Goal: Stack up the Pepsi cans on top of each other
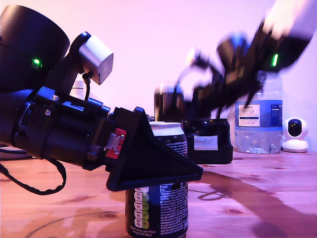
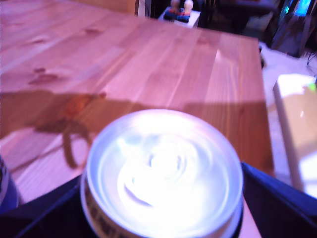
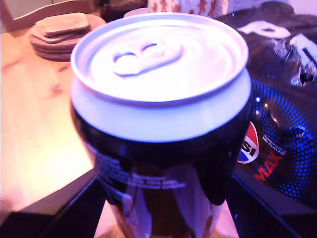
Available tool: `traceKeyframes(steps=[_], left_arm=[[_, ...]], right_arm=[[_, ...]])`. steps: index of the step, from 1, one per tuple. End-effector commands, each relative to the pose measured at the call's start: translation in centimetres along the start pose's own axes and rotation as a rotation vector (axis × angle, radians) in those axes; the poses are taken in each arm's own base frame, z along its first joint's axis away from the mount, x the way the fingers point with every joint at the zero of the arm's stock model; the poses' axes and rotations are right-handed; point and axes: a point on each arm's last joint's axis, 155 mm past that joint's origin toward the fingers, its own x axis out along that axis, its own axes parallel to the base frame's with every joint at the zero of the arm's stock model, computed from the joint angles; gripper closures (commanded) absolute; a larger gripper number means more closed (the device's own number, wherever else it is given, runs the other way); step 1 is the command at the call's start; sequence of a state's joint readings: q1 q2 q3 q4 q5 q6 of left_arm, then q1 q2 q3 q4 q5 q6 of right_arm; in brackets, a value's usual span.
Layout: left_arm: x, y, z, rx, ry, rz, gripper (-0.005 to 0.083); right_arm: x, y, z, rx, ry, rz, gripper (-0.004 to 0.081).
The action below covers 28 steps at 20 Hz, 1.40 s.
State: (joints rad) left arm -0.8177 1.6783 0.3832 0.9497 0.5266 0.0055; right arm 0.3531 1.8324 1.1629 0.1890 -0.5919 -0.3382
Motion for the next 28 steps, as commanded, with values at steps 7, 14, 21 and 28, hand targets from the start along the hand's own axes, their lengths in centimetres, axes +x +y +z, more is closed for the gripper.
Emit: traceKeyframes(steps=[7,14,21,28], left_arm=[[0.2,0.1,-1.2,0.018,0.041,0.0,-0.0019],[0.1,1.2,-2.2,0.006,0.084,0.065,0.0032],[0.1,1.1,-2.3,0.038,0.087,0.055,0.0419],[-0.8,0.6,-0.5,0.044,0.074,0.057,0.042]], right_arm=[[-2.9,0.1,5.3,-0.073,-0.088,-0.032,0.0311],[-2.9,0.1,5.3,-0.072,-0.087,-0.033,0.0312],[-2.9,0.1,5.2,-0.07,-0.085,-0.033,0.0311],[-3.0,0.4,4.9,-0.056,-0.066,-0.024,0.0312]])
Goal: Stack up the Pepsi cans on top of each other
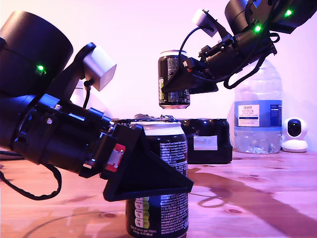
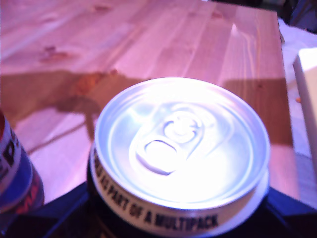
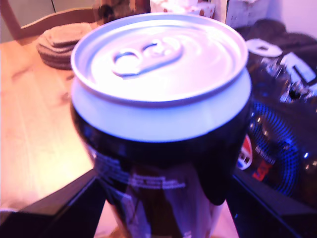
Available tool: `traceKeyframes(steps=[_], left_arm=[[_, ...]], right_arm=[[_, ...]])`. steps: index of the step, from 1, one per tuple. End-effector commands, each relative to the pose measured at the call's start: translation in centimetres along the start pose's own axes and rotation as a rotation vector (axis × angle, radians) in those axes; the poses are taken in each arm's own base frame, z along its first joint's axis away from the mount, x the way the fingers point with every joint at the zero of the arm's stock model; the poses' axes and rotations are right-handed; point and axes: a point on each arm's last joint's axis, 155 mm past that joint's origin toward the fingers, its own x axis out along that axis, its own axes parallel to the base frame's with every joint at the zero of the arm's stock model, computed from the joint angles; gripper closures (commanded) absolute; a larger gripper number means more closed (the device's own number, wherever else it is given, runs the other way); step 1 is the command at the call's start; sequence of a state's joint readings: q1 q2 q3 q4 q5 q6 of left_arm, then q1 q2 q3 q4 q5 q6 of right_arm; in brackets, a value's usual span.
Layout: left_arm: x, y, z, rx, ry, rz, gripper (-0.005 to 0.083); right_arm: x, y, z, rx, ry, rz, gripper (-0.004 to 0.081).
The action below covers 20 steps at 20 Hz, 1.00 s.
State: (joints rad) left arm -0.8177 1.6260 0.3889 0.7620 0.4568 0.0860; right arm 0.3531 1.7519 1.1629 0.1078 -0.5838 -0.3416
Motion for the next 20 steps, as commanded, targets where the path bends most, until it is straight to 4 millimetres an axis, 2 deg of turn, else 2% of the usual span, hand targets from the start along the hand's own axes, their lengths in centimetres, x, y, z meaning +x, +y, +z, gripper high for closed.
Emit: traceKeyframes(steps=[1,5,10,15,20], left_arm=[[-0.7,-0.4,1.8,0.02,-0.038,-0.006,0.042],[-1.7,-0.8,2.7,0.021,-0.039,-0.005,0.042],[-3.1,-1.0,3.5,0.013,-0.033,0.004,0.0419],[-4.5,-0.5,3.9,-0.003,-0.026,0.029,0.0419],[-4.9,0.1,4.1,-0.009,-0.031,0.048,0.0419]], right_arm=[[-1.2,-0.1,3.1,-0.05,-0.066,-0.016,0.0312],[-2.2,0.3,3.9,-0.05,-0.066,-0.016,0.0312],[-3.4,1.8,4.6,-0.03,-0.048,0.006,0.0312],[-3.2,3.3,5.1,0.018,-0.049,0.035,0.0311],[-3.2,3.3,5.2,0.083,-0.052,0.038,0.0311]])
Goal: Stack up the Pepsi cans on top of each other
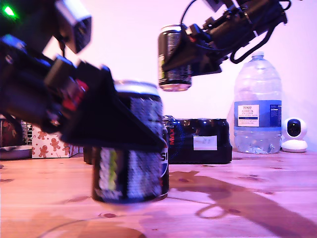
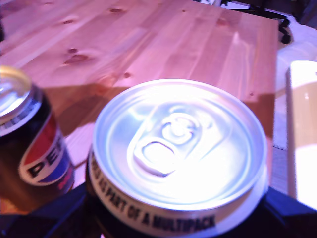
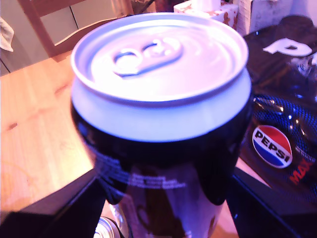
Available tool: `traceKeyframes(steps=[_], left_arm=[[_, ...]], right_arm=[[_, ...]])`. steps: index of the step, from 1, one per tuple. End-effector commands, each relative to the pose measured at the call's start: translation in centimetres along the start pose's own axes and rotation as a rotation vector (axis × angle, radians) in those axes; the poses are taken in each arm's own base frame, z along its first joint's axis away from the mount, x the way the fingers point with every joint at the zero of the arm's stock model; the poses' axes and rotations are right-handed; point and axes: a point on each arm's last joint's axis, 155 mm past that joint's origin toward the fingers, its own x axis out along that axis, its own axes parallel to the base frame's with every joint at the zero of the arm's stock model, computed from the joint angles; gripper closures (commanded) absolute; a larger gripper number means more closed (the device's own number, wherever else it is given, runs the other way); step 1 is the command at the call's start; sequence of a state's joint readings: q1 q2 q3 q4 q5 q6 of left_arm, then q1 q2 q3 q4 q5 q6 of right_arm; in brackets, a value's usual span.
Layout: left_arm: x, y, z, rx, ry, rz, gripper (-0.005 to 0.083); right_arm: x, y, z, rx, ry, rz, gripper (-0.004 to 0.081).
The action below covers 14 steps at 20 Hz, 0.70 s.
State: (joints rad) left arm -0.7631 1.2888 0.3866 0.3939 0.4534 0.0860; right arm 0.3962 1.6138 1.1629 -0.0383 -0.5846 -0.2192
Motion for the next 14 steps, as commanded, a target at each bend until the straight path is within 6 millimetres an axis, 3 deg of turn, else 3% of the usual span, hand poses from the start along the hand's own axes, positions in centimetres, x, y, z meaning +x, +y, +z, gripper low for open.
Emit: traceKeyframes(steps=[1,14], left_arm=[[-0.5,0.0,1.6,0.026,-0.053,0.0,0.0419],[-1.1,2.2,1.7,0.008,-0.061,0.059,0.0419]], right_arm=[[-0.5,0.2,2.1,-0.026,-0.054,-0.001,0.0311],[0.0,1.7,1.5,-0.158,-0.029,0.036,0.0308]])
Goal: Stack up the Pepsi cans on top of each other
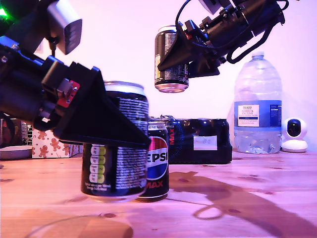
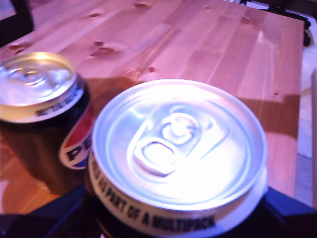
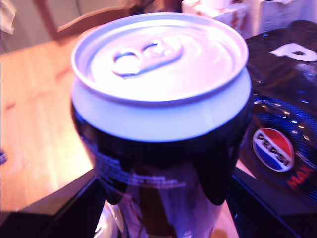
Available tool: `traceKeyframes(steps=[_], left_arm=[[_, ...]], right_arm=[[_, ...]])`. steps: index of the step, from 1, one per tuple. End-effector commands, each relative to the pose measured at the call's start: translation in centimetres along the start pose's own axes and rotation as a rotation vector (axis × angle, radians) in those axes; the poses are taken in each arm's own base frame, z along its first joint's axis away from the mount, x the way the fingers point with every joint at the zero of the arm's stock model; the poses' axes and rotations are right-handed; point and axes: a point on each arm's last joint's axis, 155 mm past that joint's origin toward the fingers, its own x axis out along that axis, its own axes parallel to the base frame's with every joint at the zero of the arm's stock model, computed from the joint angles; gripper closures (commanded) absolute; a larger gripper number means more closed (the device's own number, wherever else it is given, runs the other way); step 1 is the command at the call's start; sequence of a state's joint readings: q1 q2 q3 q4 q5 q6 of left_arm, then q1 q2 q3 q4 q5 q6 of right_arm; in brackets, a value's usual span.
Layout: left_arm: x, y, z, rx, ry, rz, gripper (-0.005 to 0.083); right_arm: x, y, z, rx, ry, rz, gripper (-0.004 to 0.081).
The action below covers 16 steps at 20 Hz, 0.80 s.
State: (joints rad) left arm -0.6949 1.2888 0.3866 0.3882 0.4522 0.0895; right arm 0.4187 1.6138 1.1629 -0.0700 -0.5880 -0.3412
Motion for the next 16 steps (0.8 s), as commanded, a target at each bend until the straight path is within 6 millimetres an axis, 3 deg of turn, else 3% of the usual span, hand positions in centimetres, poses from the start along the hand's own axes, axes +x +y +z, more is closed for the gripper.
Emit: traceKeyframes(steps=[1,8,16], left_arm=[[-0.5,-0.1,1.8,0.033,-0.058,-0.001,0.0419],[-0.7,0.4,1.7,0.022,-0.054,0.011,0.0419],[-1.1,1.8,1.2,-0.006,-0.044,0.046,0.0419]], right_arm=[[-0.4,0.4,2.0,-0.044,-0.051,0.004,0.0308],[0.3,1.5,0.6,-0.061,-0.041,0.027,0.0308],[0.9,3.9,0.9,-0.081,-0.07,0.102,0.0308]])
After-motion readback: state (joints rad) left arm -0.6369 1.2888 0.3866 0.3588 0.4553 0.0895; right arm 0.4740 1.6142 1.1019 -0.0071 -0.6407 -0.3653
